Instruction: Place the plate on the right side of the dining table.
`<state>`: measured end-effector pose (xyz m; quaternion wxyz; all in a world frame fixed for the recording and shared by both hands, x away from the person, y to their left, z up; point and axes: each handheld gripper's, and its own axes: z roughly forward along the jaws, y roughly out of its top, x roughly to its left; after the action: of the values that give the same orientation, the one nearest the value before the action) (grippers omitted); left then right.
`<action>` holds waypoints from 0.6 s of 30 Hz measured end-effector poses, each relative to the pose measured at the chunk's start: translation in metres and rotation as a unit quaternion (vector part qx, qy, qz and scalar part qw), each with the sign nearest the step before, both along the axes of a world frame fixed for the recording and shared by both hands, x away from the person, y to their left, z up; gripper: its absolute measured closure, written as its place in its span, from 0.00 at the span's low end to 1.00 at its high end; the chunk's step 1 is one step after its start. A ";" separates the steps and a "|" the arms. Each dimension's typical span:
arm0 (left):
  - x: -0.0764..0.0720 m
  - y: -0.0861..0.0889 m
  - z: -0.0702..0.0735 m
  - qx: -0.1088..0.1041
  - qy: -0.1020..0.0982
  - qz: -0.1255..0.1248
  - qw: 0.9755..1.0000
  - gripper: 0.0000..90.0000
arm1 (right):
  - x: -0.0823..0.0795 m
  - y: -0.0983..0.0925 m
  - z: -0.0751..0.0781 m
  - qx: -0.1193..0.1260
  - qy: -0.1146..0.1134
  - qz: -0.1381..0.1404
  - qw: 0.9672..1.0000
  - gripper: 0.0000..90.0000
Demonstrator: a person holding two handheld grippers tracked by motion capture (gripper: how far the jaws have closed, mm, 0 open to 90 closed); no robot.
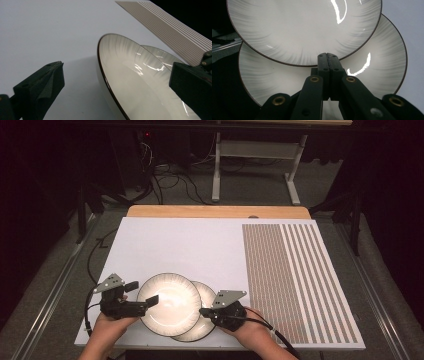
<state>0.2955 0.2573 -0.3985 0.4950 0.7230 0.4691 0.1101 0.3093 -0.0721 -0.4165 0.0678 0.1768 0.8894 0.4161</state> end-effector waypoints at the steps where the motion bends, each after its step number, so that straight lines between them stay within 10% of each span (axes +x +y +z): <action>1: 0.001 -0.001 -0.001 0.002 0.006 -0.002 1.000 0.01 | 0.000 0.000 0.000 0.000 0.000 0.000 1.000 1.00; 18: -0.001 -0.005 -0.004 -0.020 0.089 -0.032 0.995 0.41 | -0.001 -0.001 0.001 -0.006 -0.008 0.002 1.000 1.00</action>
<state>0.2950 0.2520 -0.4029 0.4687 0.7346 0.4902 0.0202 0.3088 -0.0729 -0.4160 0.0747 0.1711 0.8917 0.4124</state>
